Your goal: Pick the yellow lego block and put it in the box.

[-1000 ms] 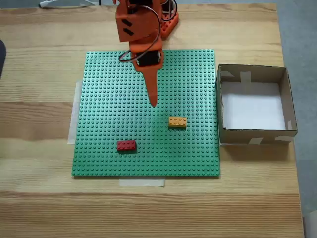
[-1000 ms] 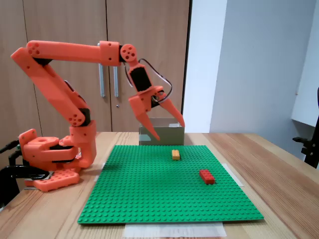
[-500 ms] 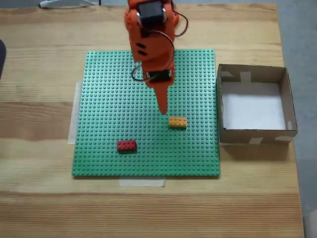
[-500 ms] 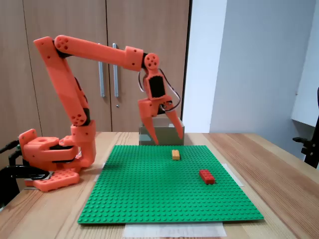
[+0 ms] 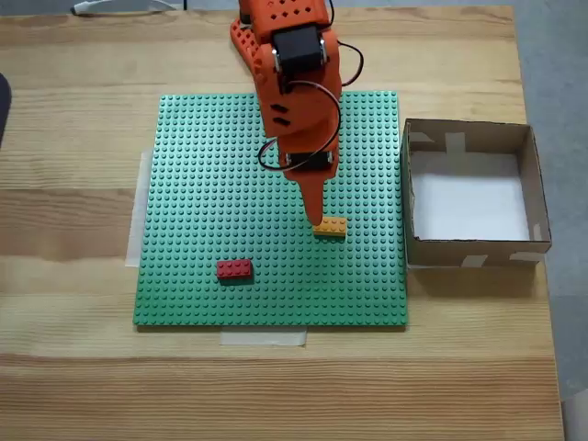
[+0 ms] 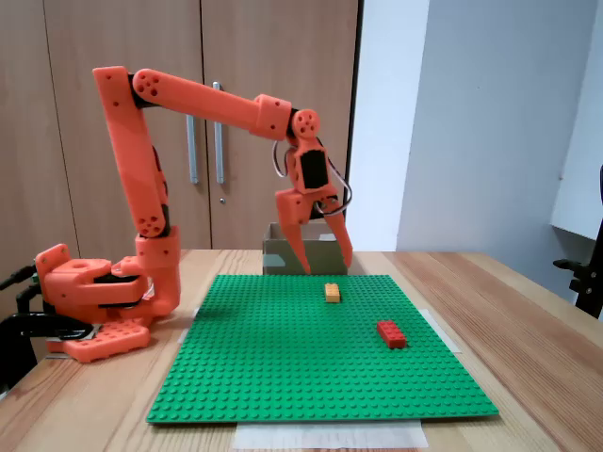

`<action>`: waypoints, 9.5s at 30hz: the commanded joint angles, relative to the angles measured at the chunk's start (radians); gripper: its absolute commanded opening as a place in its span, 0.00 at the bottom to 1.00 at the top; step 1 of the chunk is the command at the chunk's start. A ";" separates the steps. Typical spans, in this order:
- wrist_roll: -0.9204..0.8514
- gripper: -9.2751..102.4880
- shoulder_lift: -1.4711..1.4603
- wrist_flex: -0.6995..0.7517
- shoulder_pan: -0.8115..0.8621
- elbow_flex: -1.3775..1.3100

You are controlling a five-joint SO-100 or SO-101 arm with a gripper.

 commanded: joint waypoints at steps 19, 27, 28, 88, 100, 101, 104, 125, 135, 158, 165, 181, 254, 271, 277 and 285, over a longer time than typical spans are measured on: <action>0.061 0.31 -0.120 -0.057 -0.015 -0.083; 0.094 0.31 -0.173 -0.081 -0.026 -0.107; 0.100 0.31 -0.181 -0.078 -0.028 -0.115; 0.011 0.07 0.037 0.232 -0.170 -0.428; 0.017 0.07 0.063 0.235 -0.466 -0.572; 0.015 0.07 0.061 0.201 -0.482 -0.546; -0.011 0.07 0.034 0.075 -0.541 -0.449; -0.026 0.07 -0.554 0.058 -0.558 -0.770; -0.034 0.07 -0.646 0.034 -0.534 -0.772; -0.051 0.15 -0.658 0.083 -0.532 -0.833; -0.058 0.25 -0.637 0.126 -0.555 -0.824; -0.064 0.20 -0.002 -0.267 -0.465 -0.242; -0.267 0.07 1.509 -0.505 0.268 1.270; -0.281 0.07 1.546 -0.382 0.276 1.281; -0.284 0.07 1.546 -0.382 0.275 1.281; -0.284 0.07 1.546 -0.382 0.275 1.281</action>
